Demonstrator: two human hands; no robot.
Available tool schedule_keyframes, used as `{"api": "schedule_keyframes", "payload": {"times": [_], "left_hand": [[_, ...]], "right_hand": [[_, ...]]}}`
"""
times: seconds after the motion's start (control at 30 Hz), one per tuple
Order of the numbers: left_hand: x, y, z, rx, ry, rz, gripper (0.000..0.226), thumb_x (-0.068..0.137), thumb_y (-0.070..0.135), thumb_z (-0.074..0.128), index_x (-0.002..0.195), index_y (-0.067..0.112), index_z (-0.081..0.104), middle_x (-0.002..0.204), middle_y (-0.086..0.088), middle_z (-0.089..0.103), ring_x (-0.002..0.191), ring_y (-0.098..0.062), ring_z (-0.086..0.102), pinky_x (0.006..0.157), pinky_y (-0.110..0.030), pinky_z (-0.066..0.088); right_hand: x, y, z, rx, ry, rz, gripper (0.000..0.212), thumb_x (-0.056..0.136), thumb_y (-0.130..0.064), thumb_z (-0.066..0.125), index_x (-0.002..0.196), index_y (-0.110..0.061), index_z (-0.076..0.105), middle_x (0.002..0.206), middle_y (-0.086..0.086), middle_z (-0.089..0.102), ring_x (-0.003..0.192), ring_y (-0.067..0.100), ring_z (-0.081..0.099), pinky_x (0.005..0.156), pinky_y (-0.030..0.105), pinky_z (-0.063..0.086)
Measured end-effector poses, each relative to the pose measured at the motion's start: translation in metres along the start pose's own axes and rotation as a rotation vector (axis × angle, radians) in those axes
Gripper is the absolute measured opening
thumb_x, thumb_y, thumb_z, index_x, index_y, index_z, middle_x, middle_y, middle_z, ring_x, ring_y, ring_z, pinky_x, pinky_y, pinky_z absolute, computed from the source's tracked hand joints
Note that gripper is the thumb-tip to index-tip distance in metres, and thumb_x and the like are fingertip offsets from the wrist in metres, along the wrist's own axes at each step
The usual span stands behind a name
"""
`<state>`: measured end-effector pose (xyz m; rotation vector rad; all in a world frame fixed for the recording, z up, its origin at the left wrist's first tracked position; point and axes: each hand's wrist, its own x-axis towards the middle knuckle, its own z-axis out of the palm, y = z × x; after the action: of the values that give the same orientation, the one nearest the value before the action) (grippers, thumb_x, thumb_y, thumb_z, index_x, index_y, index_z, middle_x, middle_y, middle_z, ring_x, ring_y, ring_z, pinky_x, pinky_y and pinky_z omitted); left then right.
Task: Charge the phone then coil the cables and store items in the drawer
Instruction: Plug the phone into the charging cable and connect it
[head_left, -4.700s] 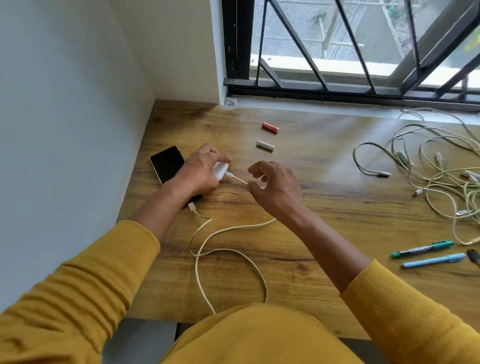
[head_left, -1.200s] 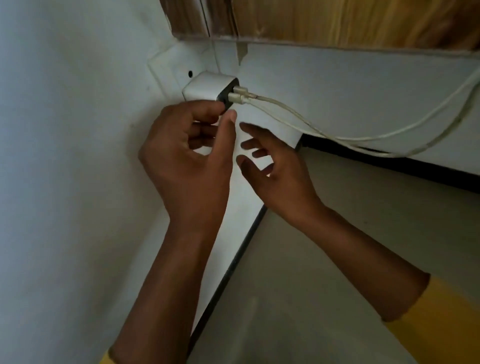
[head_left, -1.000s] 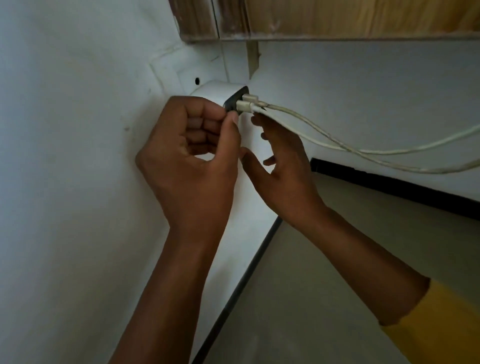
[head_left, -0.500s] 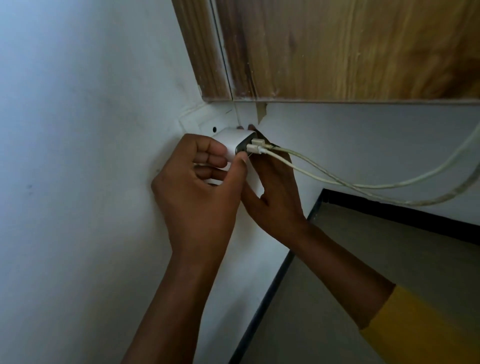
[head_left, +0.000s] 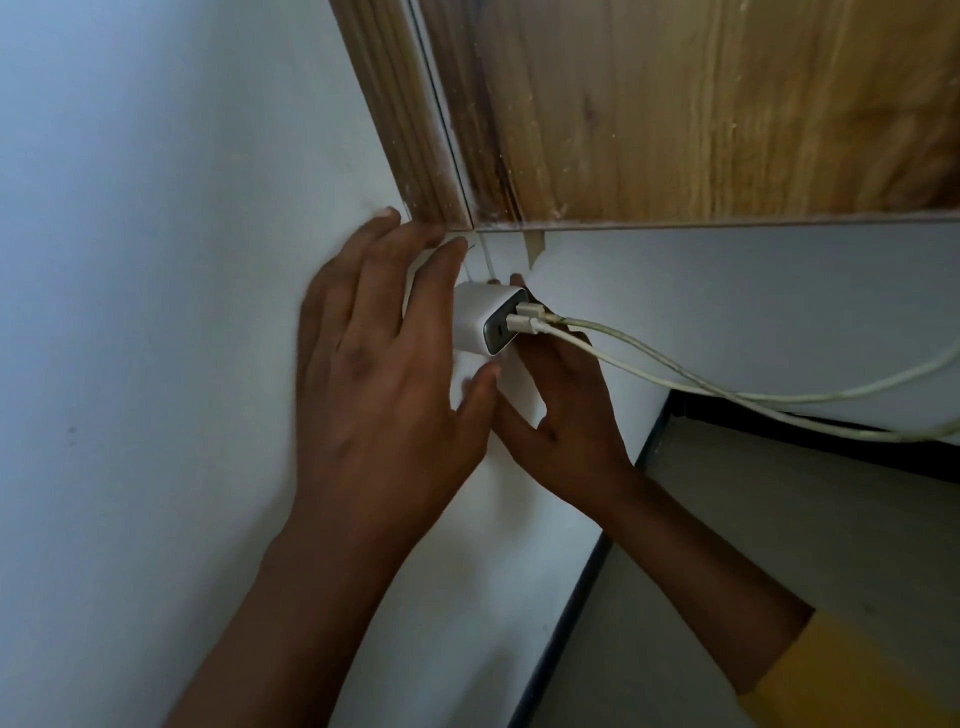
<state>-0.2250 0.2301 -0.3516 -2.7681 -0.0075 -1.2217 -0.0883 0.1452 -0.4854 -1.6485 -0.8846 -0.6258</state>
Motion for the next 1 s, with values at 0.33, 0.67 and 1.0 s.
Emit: {"api": "schedule_keyframes", "payload": {"times": [0.33, 0.67, 1.0], "left_hand": [[0.0, -0.003, -0.001, 0.01, -0.034, 0.014, 0.092, 0.078, 0.03, 0.09, 0.156, 0.007, 0.046, 0.161, -0.015, 0.045, 0.156, -0.034, 0.031, 0.129, -0.044, 0.019], [-0.005, -0.014, -0.025, -0.248, -0.205, 0.042, 0.085, 0.089, 0.018, 0.08, 0.16, 0.002, 0.037, 0.17, -0.015, 0.033, 0.163, -0.032, 0.015, 0.132, -0.05, 0.019], [0.023, -0.007, -0.119, -0.609, -0.551, -0.187, 0.068, 0.093, -0.005, 0.06, 0.155, 0.023, 0.05, 0.162, 0.013, 0.04, 0.154, 0.003, 0.021, 0.123, -0.01, 0.012]], "right_hand": [[-0.003, -0.017, -0.001, -0.112, 0.026, 0.023, 0.065, 0.101, -0.051, 0.058, 0.155, -0.017, 0.049, 0.16, 0.006, 0.049, 0.144, 0.026, 0.046, 0.111, 0.05, 0.047], [-0.024, -0.078, -0.015, -0.087, -0.031, 0.341, 0.073, 0.1, -0.053, 0.056, 0.16, -0.013, 0.042, 0.163, 0.002, 0.045, 0.151, 0.013, 0.037, 0.123, 0.024, 0.026], [0.005, -0.225, -0.092, 0.166, -0.306, 1.006, 0.04, 0.102, -0.049, 0.064, 0.135, -0.027, 0.071, 0.138, -0.016, 0.067, 0.125, 0.0, 0.059, 0.108, 0.027, 0.048]]}}
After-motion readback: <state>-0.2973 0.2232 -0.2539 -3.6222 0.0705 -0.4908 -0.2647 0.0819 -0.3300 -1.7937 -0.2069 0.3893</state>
